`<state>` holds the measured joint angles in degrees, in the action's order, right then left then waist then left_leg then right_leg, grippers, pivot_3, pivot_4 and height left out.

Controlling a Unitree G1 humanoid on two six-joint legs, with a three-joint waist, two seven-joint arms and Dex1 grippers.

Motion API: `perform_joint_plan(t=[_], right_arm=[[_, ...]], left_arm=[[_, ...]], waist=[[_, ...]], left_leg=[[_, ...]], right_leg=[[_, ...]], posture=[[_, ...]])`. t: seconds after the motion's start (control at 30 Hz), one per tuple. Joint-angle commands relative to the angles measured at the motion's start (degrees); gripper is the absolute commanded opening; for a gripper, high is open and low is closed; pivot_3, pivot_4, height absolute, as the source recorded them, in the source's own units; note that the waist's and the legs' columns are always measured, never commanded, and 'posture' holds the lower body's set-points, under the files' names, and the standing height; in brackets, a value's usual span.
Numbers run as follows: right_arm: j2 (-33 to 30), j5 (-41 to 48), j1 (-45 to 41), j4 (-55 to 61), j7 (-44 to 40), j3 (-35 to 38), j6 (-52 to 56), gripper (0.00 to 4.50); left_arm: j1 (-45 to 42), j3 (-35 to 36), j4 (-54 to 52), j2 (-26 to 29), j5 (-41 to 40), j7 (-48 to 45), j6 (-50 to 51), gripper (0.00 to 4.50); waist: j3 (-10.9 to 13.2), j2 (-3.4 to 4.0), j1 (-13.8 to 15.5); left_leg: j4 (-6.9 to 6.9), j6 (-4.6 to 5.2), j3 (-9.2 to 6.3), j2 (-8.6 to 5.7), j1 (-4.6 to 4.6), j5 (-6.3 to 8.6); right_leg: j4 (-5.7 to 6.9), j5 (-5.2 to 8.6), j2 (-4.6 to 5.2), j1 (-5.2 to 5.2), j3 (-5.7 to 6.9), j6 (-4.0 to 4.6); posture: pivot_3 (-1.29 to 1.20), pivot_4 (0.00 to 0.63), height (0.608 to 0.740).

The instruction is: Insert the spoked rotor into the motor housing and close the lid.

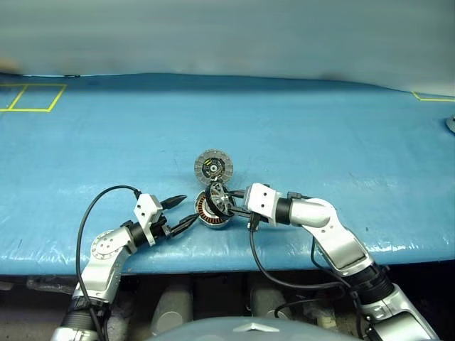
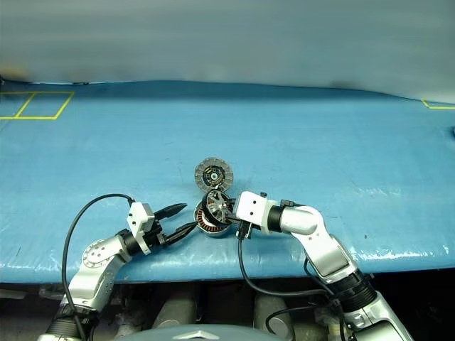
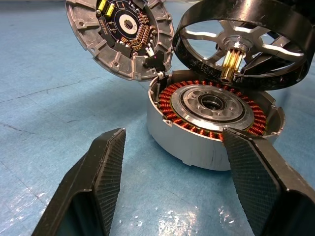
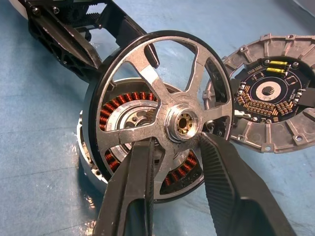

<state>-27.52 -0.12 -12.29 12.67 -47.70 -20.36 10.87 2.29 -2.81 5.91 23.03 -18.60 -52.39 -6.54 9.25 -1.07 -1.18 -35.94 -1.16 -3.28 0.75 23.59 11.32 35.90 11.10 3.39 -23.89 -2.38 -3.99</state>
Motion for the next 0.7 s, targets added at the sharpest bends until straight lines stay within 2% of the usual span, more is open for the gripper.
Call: perform_joint_plan(t=[0.03,0.2,0.27,0.57,0.7], right_arm=[[0.1,0.8,0.0,1.3,-0.2,0.2,0.2,2.27],[0.1,-1.1,-0.4,0.8,1.7,0.3,-1.5,3.96],[0.4,0.1,-0.3,1.4,1.6,0.8,-1.7,4.48],[1.8,9.9,0.8,5.6,-1.2,3.9,0.4,4.48],[2.2,11.5,0.9,5.9,-1.6,3.6,0.4,4.48]], left_arm=[[0.2,-0.1,-1.2,0.0,0.6,0.4,-0.3,3.32],[0.3,-0.2,-1.3,-0.3,0.6,0.6,-0.3,3.32],[0.4,-0.3,-1.4,-0.4,0.7,0.7,-0.3,3.32],[1.6,0.9,-2.6,1.0,-1.0,-0.6,0.2,3.32],[2.4,1.5,-3.8,2.1,-1.4,-0.9,0.6,3.32]], waist=[[0.0,0.00,0.0],[0.0,0.00,0.0],[0.0,0.00,0.0],[0.0,0.00,0.0],[0.0,0.01,0.0]], left_leg=[[0.00,0.00,0.00,0.00,0.01,0.00],[-0.01,0.00,0.00,0.00,0.02,0.00],[-0.01,0.00,0.00,0.00,0.02,0.00],[0.00,0.00,-0.01,0.00,0.03,0.00],[0.01,0.00,-0.02,0.01,0.04,0.00]], right_leg=[[0.00,0.00,0.00,-0.01,0.00,0.00],[0.00,0.00,0.00,-0.02,0.00,0.00],[0.00,0.00,0.00,-0.01,0.01,0.00],[-0.01,0.00,0.00,-0.01,0.00,0.00],[-0.01,0.00,0.00,-0.03,0.02,0.00]], posture=[[0.00,0.150,0.740],[0.00,0.150,0.740],[0.00,0.150,0.740],[0.00,0.150,0.740],[0.00,0.150,0.740]])
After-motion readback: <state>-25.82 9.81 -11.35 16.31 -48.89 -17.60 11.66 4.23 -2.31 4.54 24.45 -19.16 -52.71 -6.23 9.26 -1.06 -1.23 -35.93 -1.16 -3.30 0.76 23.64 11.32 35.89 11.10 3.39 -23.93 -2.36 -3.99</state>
